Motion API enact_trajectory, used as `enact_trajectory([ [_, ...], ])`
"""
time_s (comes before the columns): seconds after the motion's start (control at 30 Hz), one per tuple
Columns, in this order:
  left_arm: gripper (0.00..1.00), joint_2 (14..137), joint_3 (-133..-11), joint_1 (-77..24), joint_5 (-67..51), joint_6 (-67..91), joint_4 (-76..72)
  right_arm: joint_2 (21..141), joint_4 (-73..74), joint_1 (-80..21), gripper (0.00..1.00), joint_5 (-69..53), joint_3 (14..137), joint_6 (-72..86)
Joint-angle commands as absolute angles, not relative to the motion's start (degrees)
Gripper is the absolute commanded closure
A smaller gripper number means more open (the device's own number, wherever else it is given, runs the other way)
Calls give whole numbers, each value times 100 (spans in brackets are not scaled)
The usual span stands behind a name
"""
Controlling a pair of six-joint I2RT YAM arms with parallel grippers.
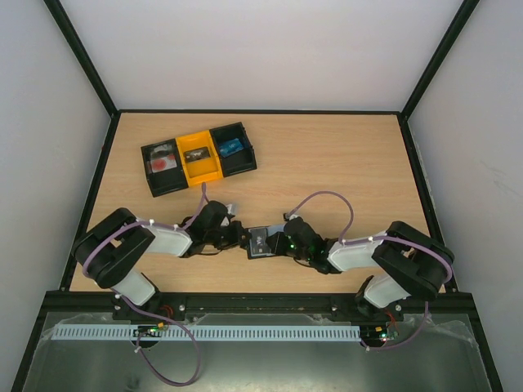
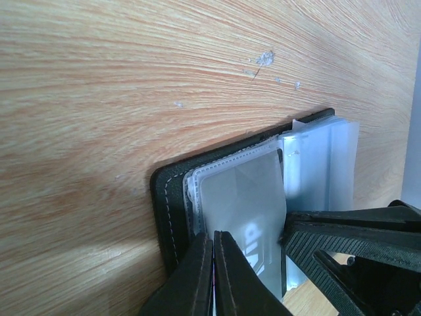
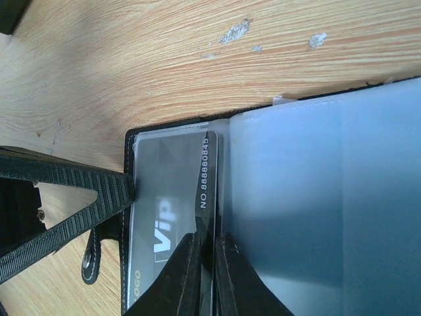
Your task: Take the credit cards out of the card holder
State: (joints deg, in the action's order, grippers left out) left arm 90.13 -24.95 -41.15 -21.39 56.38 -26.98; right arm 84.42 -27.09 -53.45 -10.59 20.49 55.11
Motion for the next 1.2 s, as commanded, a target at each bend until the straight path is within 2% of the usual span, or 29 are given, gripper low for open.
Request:
enact_trajectory([
  [0.0,93,9087,-2321,-4140,-2070,5670,-2652,8493,-3051,-5288,92,-1235,1909,5612],
  [0.3,94,9144,-2284,-4140,-2083,5711,-2740,8563,-3377,-5172,98,-1486,1784,5717],
  [0.47,88,9141,-2281,-4140,-2043,5696,-2686,8513,-3495,-5093,98,-1553,1689,5747],
  [0.73,90,9193,-2246,-4140,-1962,5665,-2648,8345,-3492,-5017,98,-1530,1542,5808],
  [1.1,86,9126,-2220,-4140,-1935,5674,-2602,8262,-3492,-4981,98,-1582,1518,5843],
  [1.17,86,9116,-2205,-4140,-1942,5684,-2627,8311,-3468,-4982,94,-1622,1579,5864],
])
